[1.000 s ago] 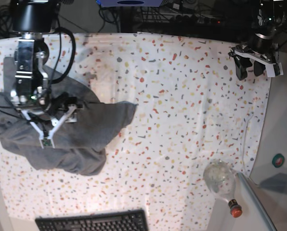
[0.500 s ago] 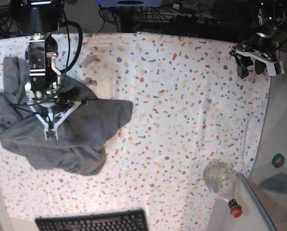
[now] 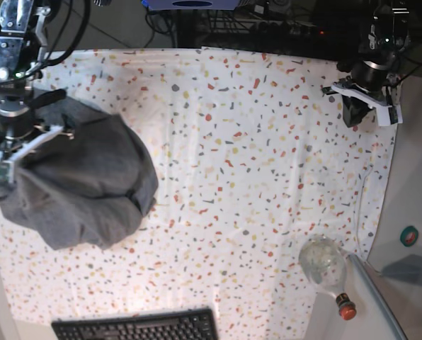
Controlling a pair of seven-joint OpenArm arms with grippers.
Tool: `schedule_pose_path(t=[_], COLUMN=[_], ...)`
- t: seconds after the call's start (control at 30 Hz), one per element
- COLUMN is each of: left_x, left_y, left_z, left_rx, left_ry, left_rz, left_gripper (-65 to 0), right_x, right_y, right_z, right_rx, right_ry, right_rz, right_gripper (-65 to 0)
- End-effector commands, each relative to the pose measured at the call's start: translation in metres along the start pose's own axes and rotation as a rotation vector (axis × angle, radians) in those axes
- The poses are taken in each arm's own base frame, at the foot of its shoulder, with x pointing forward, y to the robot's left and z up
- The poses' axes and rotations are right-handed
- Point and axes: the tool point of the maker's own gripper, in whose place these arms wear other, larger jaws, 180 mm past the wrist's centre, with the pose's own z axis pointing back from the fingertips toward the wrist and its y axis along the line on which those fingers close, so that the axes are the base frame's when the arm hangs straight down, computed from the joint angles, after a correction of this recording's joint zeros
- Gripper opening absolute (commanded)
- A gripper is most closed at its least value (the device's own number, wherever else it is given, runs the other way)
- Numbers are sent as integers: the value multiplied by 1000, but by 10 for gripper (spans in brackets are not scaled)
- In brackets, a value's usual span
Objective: Layout the t-shirt on the table in an organized manner, then fold the t-shirt properly
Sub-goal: 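Pull the shirt further with the right gripper to spread it, then grasp the shirt's bunched fabric with the right gripper and spread it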
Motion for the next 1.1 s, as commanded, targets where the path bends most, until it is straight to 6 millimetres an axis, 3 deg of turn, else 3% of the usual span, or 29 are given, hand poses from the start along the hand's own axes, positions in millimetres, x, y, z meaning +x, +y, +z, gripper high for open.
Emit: schedule_pose_path(t=[0.0,0.13,0.23,0.4,0.53,0.6,0.63,0.7,0.73,0.8,0.87,0.97,1.07], left_x=[9,8,10,9,8,7,6,3,1,-2,2,1,1], left_y=[-2,-4,-1,1,1,-2,-2,-7,-13,-30,-49,-69,-70], left_z=[1,0,1,2,2,2,2,1,0,-3,-10,-14,-14], left_rx=[-10,-13,-6,-4,-3,-10,-11,-21,-38,-80,-128,-177,-178], left_ry=[-30,-31,-35,-31,-29,-25,-24,-18,-12,-3,-12,-10,-11], left_rz=[-13,-6,-6,-12,-13,-13,-13,-10,-13,-16,-17,-21,-19], left_gripper=[-650,-650,-650,-650,-650,-650,-650,-650,-650,-650,-650,-650,-650], right_x=[20,35,28,-5,-40,-45,-48,-34,-34,-20,-3,3,1], right_y=[-23,-103,-153,-230,-267,-277,-276,-277,-269,-233,-176,-73,1], right_z=[3,9,1,-35,-77,-83,-81,-70,-62,-54,-49,-48,-50], right_rx=[-63,-261,-370,-501,-513,-516,-515,-525,-519,-446,-296,-32,134], right_ry=[-81,-130,-98,26,189,235,261,251,248,195,143,108,101], right_rz=[-4,-22,-43,-169,-276,-301,-310,-294,-274,-178,-20,148,206], right_gripper=[-650,-650,-650,-650,-650,-650,-623,-446,-372,-309,-309,-309,-309])
